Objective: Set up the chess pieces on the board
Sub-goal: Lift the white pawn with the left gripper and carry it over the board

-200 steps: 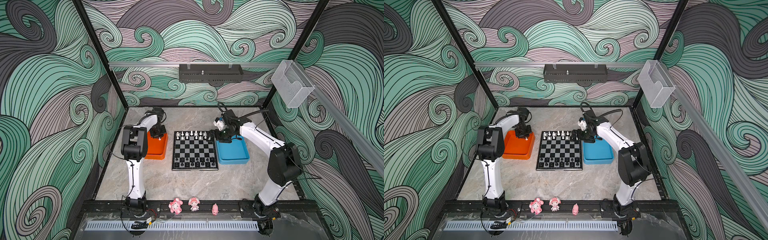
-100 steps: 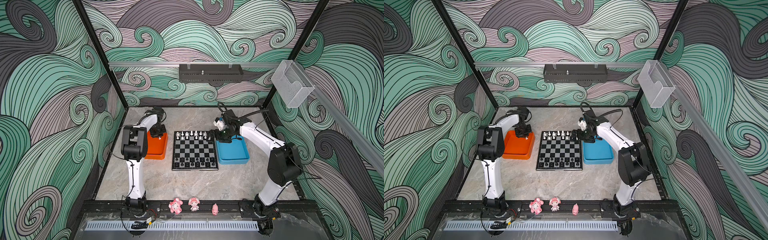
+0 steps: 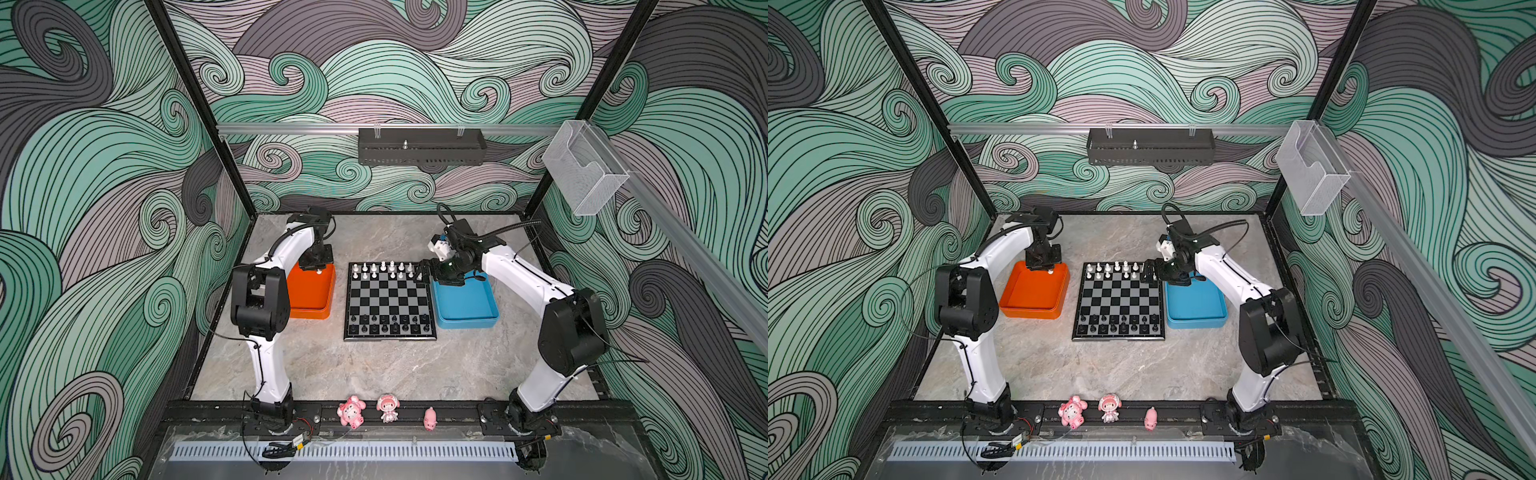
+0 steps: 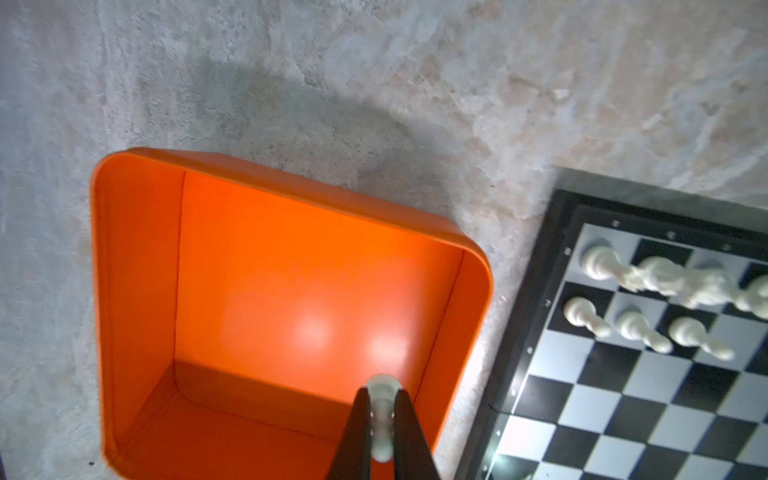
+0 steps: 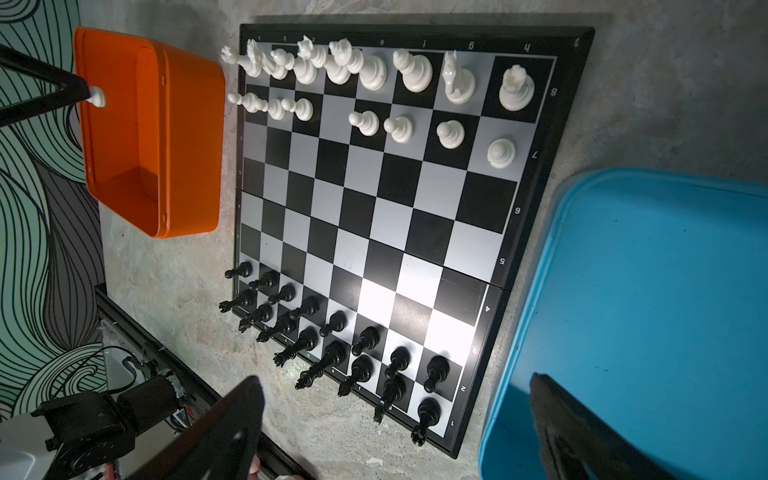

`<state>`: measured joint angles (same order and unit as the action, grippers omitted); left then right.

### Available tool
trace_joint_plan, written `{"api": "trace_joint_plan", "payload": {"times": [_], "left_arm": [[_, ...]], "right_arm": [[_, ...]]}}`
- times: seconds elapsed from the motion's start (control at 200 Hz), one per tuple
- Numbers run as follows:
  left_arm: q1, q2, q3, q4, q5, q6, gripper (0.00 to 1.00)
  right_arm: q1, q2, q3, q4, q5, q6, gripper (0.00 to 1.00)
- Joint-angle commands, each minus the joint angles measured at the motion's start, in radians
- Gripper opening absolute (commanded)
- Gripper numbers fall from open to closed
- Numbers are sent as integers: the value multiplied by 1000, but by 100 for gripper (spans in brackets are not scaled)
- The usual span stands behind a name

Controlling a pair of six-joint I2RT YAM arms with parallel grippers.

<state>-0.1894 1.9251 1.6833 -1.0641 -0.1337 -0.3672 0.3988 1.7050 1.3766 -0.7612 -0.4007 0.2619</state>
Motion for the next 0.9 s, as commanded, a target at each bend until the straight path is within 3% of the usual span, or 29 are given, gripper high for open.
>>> {"api": "trace_joint_plan", "payload": {"times": [0.0, 0.44, 0.891], "left_arm": [[-38, -43, -4, -59, -16, 20, 10], [-270, 116, 229, -48, 67, -19, 10], [-344, 314, 423, -45, 86, -29, 10]], "right_arm": [[-5, -39, -13, -12, 5, -13, 99], [-61, -100, -51, -20, 19, -19, 99], [-107, -115, -80, -21, 11, -38, 99]]}}
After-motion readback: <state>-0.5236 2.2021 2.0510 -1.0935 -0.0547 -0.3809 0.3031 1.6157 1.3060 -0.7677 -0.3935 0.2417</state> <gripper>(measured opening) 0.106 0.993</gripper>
